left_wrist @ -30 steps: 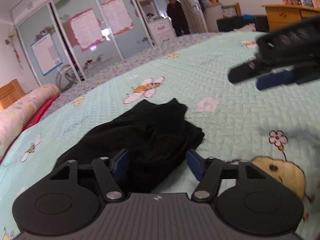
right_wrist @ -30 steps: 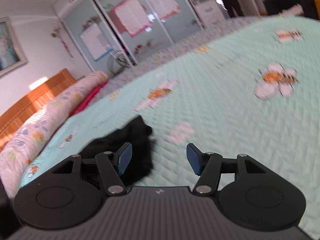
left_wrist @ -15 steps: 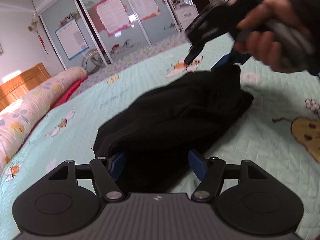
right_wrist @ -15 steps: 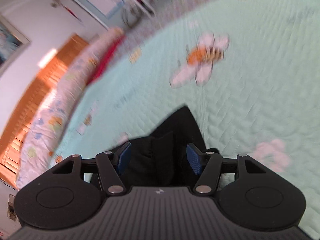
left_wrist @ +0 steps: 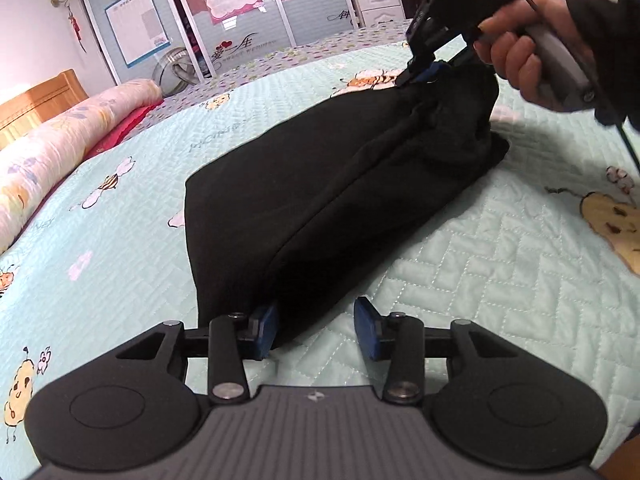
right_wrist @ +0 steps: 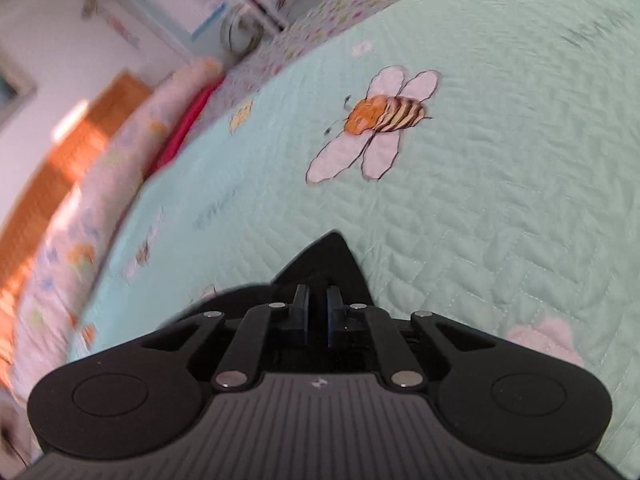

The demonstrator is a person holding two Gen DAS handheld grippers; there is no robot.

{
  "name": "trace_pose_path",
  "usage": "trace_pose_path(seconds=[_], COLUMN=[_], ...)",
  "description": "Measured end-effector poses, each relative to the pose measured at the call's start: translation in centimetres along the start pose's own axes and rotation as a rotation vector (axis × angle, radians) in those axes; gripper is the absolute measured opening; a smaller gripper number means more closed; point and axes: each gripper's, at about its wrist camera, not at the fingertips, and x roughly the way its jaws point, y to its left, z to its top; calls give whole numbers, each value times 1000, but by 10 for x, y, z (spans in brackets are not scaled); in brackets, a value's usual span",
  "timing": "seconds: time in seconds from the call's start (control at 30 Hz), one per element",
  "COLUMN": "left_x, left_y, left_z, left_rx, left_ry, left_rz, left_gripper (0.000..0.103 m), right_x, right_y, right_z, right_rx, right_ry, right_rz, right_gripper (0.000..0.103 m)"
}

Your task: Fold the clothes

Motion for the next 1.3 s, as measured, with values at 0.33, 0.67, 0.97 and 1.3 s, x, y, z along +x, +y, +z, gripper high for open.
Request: trace_pose_path(seconds=[0.33,0.67,0.97,1.3], left_x=[0,8,-17,-29], left_y=[3,3,16,21], left_z=[1,-1,-2,6], left_rx=[-3,-3,-44,-55], left_ry=[-12,10,-34,-82], left_rz=[0,-13,-32,1], left_gripper=[47,47,48,50], right_x=[3,23,-62,-42], right_y=[12,31,30,-23], right_z=[-8,18,-34,-64], right_rx=[-54,-164,-203,-52], right_ry=[12,-8,-240,-105], right_rz=[-29,-77,13,-22], right_gripper=[29,10,33,21])
